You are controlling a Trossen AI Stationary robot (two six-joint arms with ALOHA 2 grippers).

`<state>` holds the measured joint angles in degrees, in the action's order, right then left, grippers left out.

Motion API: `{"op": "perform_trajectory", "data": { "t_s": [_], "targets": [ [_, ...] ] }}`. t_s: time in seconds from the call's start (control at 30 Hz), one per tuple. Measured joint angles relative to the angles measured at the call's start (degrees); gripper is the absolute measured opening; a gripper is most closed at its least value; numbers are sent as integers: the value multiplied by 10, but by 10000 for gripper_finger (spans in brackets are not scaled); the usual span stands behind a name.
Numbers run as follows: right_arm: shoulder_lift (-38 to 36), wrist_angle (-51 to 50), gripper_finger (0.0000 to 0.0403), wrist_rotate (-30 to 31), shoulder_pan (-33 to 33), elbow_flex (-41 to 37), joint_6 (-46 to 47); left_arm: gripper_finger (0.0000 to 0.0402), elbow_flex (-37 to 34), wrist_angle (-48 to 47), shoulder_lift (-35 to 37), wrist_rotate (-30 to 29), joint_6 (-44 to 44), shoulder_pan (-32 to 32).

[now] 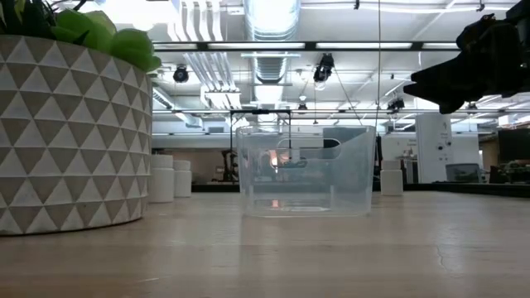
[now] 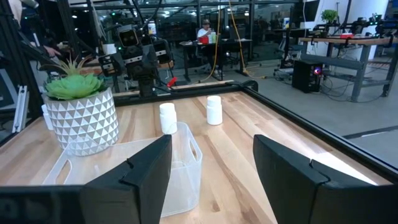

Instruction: Pick and place pill bottles into a basket

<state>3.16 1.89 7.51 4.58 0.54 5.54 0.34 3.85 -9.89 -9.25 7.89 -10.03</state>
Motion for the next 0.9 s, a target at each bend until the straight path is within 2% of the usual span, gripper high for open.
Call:
{"op": "perform_trajectory", "data": {
  "t_s": [0.37,0.47,0.6,0.77,0.83,0.9],
  "targets": [
    [0,0,215,0,0,0,3,207,0,0,0,0,0,0],
    [0,3,215,0,0,0,52,207,0,0,0,0,0,0],
    [0,8,215,0,-1,0,186,207,0,0,0,0,0,0],
    [0,65,215,6,-1,0,443,207,0,0,0,0,0,0],
    [0,102,215,36,-1,0,531,207,0,0,0,0,0,0],
    [0,146,215,94,-1,0,605,207,0,0,0,0,0,0]
  ]
}}
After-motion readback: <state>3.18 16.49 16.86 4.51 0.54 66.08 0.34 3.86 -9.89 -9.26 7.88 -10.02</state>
